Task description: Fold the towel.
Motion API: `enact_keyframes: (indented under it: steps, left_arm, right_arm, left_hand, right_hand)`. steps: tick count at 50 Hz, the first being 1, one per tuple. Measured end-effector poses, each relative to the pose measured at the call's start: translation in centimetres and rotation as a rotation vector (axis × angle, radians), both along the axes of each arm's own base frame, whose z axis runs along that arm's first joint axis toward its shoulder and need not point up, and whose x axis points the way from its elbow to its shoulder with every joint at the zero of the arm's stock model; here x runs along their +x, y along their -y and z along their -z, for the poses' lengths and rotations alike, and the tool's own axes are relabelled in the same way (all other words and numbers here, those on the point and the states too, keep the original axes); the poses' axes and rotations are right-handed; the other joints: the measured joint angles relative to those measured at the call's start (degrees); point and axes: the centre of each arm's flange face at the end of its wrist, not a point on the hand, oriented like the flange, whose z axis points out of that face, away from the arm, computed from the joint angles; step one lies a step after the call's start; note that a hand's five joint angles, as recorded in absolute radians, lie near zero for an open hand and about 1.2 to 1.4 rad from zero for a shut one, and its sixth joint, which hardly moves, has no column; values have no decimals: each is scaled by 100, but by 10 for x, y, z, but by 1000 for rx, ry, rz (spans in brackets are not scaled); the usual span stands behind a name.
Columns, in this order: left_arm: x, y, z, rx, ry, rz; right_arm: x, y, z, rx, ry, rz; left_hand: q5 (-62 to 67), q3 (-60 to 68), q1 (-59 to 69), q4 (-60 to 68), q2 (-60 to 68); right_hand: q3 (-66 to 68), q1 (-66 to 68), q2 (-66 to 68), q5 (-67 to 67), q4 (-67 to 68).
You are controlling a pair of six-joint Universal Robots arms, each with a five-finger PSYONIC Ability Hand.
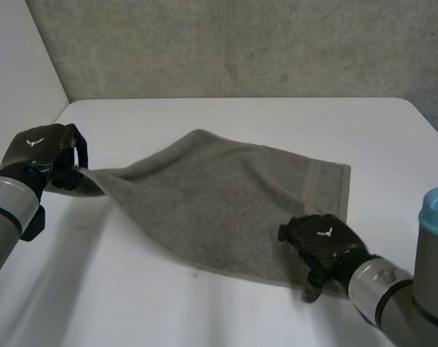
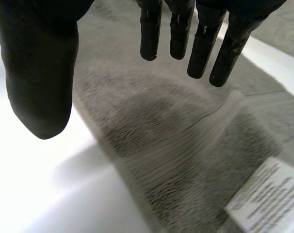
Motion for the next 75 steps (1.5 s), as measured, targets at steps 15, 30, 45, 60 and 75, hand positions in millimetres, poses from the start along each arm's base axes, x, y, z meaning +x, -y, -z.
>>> enact_keyframes:
  steps: [15, 30, 45, 60, 75]
  left_arm:
    - [0, 2, 8, 27, 5, -2]
    - [-1, 3, 15, 49, 8, 0]
    - [0, 2, 17, 56, 9, 0]
    - [-1, 3, 18, 60, 10, 0]
    - [-1, 3, 21, 70, 12, 0]
  right_arm:
    - [-10, 0, 40, -193, -135, -70]
    - [-15, 13, 57, -239, -181, -61]
    - [-15, 30, 55, -265, -165, -41]
    - [-8, 49, 56, -280, -167, -41]
    - [-3, 64, 53, -319, -172, -42]
  left_hand:
    - [0, 0, 0, 0, 0]
    - [0, 0, 0, 0, 0]
    - [0, 0, 0, 0, 0]
    - [0, 0, 0, 0, 0]
    - [0, 0, 0, 0, 0]
  right_hand:
    - [-15, 16, -1, -35, -10]
    - [373, 337, 372, 274, 384]
    - [752, 743, 777, 664, 692]
    - [1367, 1354, 1431, 1023, 1308]
    - [2187, 2192, 2293, 2059, 2149]
